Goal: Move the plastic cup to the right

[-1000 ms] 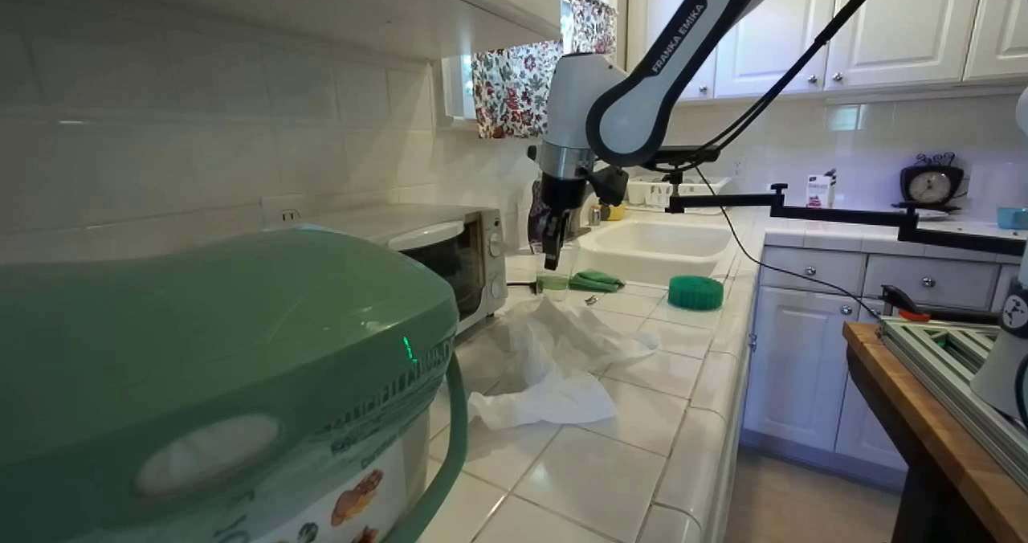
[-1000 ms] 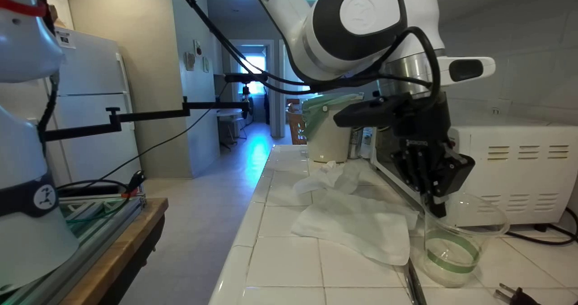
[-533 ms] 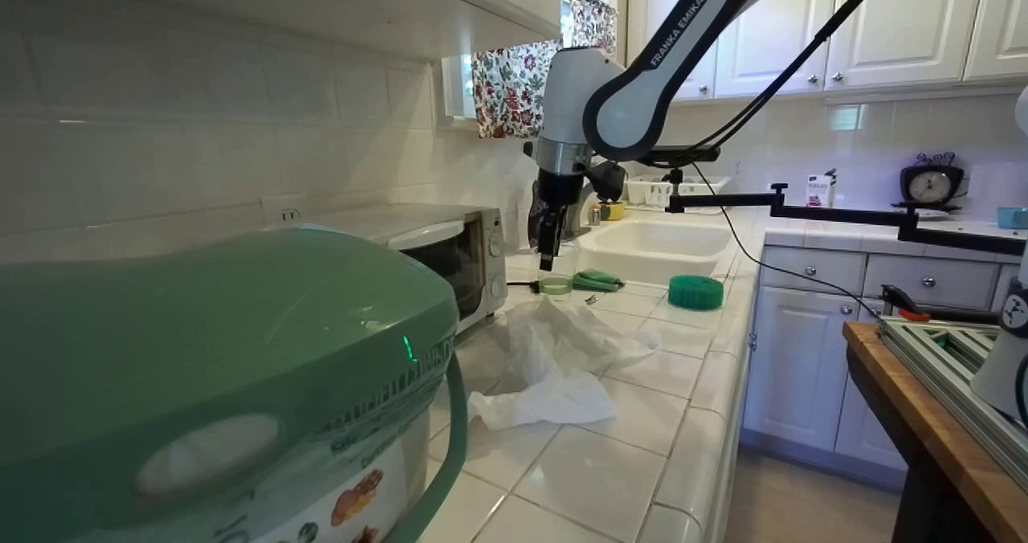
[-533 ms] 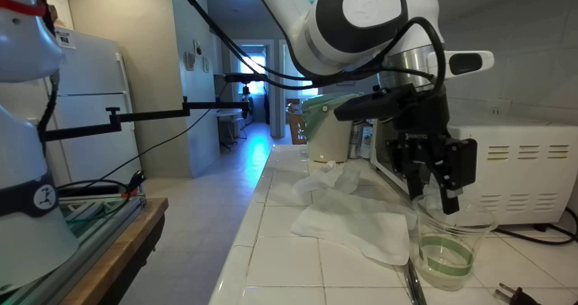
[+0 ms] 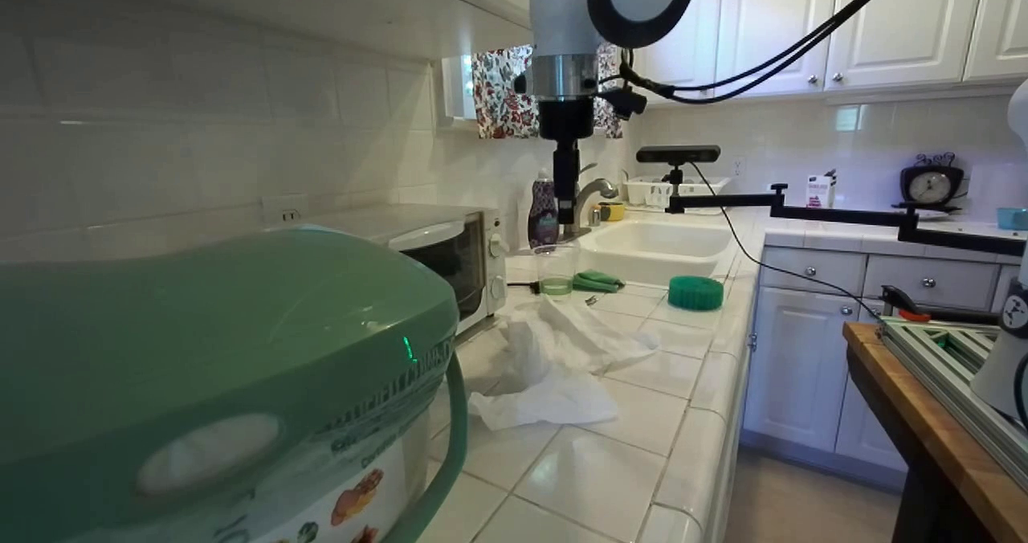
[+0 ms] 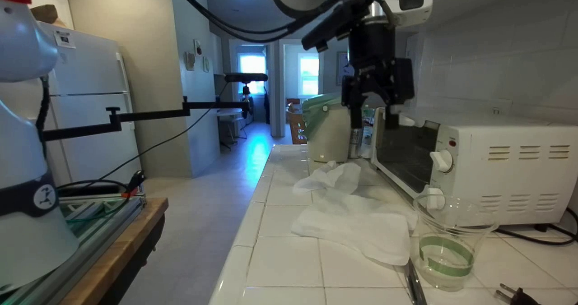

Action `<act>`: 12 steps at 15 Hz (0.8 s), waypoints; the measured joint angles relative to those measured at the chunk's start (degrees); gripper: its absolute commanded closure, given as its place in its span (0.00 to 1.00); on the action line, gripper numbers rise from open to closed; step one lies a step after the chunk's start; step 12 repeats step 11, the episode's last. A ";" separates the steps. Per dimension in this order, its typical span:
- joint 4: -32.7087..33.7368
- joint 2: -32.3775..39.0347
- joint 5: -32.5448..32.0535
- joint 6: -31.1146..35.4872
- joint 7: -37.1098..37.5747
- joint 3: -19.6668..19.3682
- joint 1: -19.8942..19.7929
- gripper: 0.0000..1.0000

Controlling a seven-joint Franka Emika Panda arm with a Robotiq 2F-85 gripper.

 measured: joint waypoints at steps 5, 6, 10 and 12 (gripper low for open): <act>-0.03 -5.99 7.98 -9.62 0.04 3.47 2.04 0.00; -0.03 -6.26 9.36 -10.26 0.06 3.83 2.22 0.00; -0.11 -6.36 10.16 -10.06 3.77 4.08 2.38 0.00; -0.11 -6.36 10.16 -10.05 4.06 4.08 2.38 0.00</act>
